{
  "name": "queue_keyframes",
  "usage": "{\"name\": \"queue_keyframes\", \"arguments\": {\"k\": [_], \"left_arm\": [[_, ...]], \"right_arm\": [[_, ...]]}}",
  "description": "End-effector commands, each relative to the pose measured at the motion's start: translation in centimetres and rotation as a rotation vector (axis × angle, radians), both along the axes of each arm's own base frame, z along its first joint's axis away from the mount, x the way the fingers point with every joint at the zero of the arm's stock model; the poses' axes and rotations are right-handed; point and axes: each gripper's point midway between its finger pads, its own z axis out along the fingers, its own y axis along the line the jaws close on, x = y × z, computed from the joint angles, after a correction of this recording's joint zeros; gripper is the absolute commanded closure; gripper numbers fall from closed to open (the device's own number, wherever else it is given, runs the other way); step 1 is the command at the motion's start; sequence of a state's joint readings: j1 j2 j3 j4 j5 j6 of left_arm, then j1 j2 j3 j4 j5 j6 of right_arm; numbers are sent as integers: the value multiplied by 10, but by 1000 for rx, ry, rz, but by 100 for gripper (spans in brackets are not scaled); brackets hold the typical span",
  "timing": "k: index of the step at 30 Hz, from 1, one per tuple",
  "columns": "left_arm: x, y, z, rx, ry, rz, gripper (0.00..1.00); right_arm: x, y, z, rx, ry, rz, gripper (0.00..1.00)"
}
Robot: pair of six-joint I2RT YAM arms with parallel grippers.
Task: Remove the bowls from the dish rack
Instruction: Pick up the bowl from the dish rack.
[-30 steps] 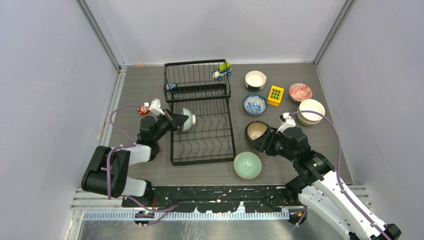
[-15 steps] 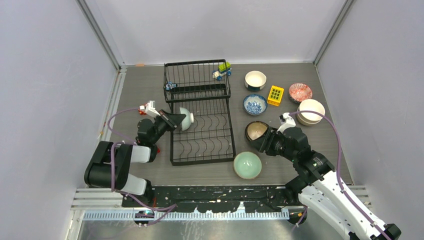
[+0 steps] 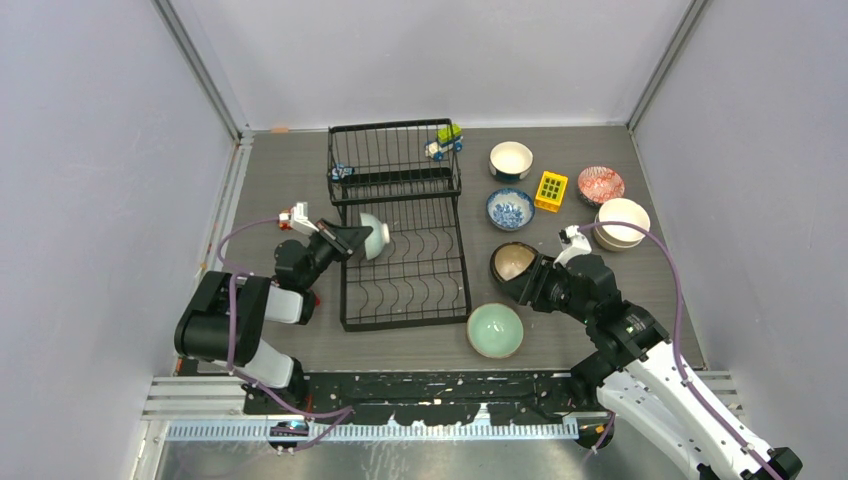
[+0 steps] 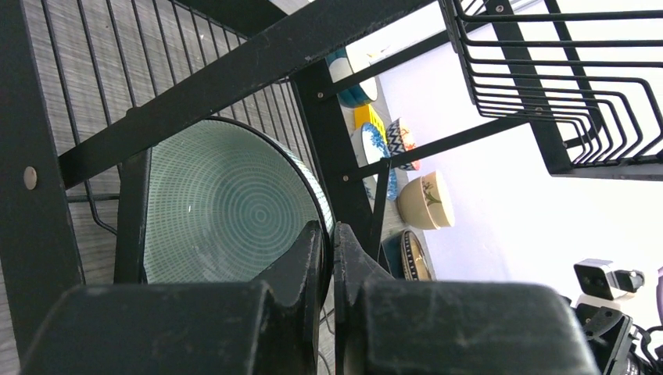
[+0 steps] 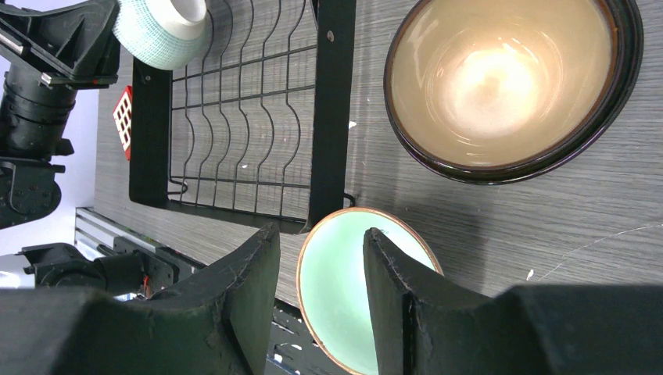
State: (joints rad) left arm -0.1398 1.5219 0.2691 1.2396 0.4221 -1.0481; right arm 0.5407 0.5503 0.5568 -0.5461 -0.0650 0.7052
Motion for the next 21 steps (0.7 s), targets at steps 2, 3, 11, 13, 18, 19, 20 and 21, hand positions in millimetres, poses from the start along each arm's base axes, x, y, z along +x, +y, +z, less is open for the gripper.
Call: {"name": "queue_keyframes", "arguments": {"k": [2,3,11,13,18,19,20,21], "left_arm": [[2,3,74,-50,-270,5,100],[1,3,74,-55,-269,3,100],[-4,0,86,-78,-288,-22,100],[-7,-2,88,-81,-292,-35,100],[-14,-4,84,-73,-282,-54,100],[-16,-4,82,-72,-277,-60,100],[-18,-5,80,-71,-273,-64,100],[-20,-5,80,-74,-270,-68,100]], "right_arm": [[6,3,13,15,-44,5,51],[6,3,13,14,-43,5,51],[7,5,14,20,-41,8,51],[7,5,15,23,-41,8,51],[7,5,19,24,-47,10,51],[7,5,19,21,-46,9,51],[7,4,19,20,-46,10,51],[6,5,20,20,-46,11,51]]}}
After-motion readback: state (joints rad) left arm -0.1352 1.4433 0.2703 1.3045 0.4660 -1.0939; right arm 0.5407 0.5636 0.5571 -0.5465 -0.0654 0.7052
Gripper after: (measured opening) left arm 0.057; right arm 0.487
